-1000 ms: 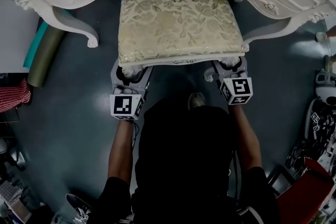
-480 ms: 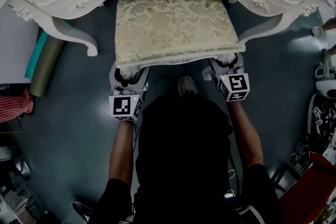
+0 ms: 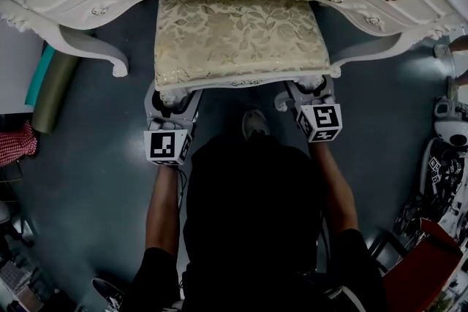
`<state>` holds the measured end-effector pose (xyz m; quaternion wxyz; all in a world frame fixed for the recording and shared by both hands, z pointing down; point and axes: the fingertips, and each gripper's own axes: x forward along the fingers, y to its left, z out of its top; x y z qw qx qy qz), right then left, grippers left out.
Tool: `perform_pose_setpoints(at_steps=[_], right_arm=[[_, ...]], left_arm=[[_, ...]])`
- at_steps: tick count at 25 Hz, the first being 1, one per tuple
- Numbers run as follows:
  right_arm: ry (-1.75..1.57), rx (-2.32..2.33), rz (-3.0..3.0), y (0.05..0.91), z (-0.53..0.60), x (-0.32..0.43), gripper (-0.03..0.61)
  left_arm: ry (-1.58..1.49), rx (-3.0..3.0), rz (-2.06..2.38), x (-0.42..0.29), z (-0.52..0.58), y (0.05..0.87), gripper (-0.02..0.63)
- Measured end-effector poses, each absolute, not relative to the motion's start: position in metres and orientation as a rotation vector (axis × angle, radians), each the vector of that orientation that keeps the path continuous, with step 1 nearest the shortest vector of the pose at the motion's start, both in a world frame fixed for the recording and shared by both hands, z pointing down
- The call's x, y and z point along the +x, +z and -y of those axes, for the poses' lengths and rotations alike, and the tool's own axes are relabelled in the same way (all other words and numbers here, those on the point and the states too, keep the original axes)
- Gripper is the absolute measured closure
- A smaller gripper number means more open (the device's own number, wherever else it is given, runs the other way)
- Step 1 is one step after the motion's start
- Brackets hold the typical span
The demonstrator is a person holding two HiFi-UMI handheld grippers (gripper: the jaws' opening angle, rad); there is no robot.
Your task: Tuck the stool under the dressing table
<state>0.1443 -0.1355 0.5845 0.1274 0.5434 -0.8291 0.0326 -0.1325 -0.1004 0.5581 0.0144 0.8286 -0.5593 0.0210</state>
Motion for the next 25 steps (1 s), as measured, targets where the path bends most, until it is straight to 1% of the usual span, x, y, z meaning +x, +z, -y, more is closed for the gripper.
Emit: perform_pose_setpoints(at_steps=[25], right_arm=[[0.096, 1.553, 2.428, 0.607, 0.216, 0.139, 0.247]], left_arm=[[0.090, 2.543, 1.788, -0.137, 0.172, 0.580, 0.236]])
